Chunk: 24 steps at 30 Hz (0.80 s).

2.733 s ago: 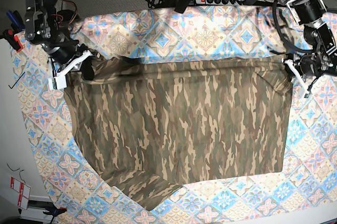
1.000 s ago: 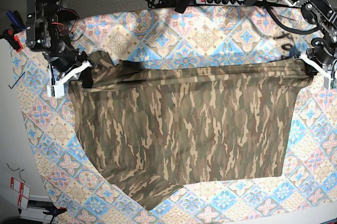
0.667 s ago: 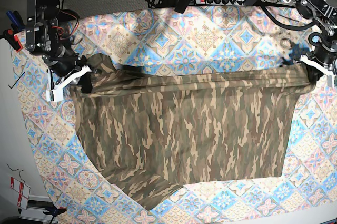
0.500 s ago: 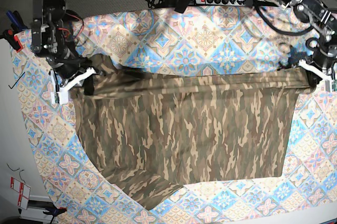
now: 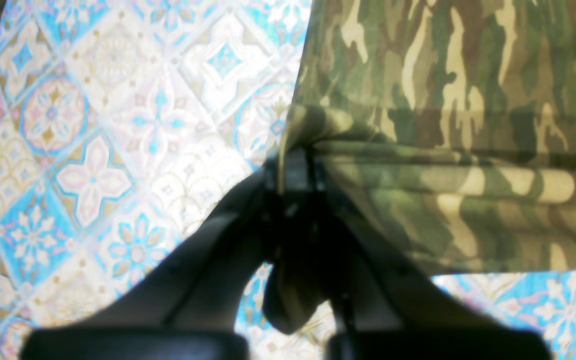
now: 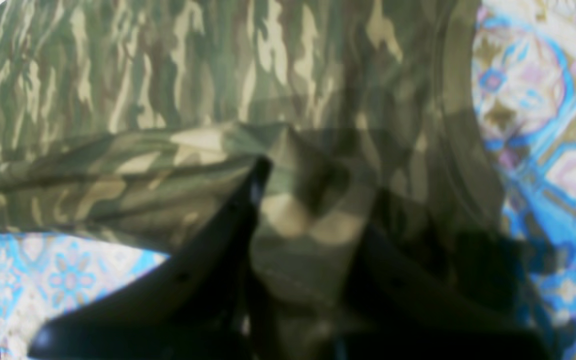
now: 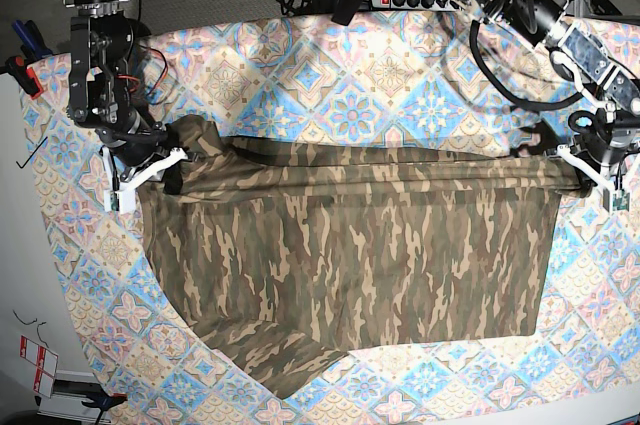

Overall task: Fold the T-shirt properly
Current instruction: 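Carry the held shoulder edge toward the hem with both grippers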

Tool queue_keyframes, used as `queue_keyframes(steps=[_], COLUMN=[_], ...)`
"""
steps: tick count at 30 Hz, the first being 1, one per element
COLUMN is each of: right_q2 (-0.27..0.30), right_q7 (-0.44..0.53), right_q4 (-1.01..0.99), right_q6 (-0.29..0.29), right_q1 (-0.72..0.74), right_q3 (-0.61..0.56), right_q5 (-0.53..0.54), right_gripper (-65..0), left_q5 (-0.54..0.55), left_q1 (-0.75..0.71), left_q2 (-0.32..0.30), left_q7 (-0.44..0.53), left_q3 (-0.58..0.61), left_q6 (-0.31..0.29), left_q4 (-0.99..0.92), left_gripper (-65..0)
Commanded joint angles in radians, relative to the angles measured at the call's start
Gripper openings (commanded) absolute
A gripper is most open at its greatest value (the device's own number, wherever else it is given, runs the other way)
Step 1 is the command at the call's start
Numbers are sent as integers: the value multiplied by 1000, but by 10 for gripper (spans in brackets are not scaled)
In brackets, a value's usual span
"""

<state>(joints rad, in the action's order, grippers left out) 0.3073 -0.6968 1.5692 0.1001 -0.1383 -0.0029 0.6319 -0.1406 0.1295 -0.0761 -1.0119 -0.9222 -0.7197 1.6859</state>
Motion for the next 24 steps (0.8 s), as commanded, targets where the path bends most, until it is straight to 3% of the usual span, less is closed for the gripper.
queue_keyframes(steps=[1, 5, 12, 16, 24], right_q2=[19, 19, 20, 20, 20], right_q7=[36, 36, 36, -4, -4], right_q4=[6, -33, -99, -155, -192], right_q6=[-17, -17, -15, -15, -15], right_q1=[26, 53, 95, 151, 222], right_q3=[10, 10, 8, -36, -75], right_q5=[-13, -13, -13, -14, -17], right_gripper=[-648, -648, -648, -648, -648], left_q5=[-31, -95, -107, -159, -184], left_q1=[37, 104, 143, 183, 195], left_q2=[-21, -27, -27, -29, -37], left_q7=[21, 28, 28, 31, 163], left_q3=[-1, -1, 27, 42, 42], left_q6=[22, 22, 22, 22, 22], left_q4=[-16, -123, -134, -220, -272], left_gripper=[-650, -650, -650, -650, -650])
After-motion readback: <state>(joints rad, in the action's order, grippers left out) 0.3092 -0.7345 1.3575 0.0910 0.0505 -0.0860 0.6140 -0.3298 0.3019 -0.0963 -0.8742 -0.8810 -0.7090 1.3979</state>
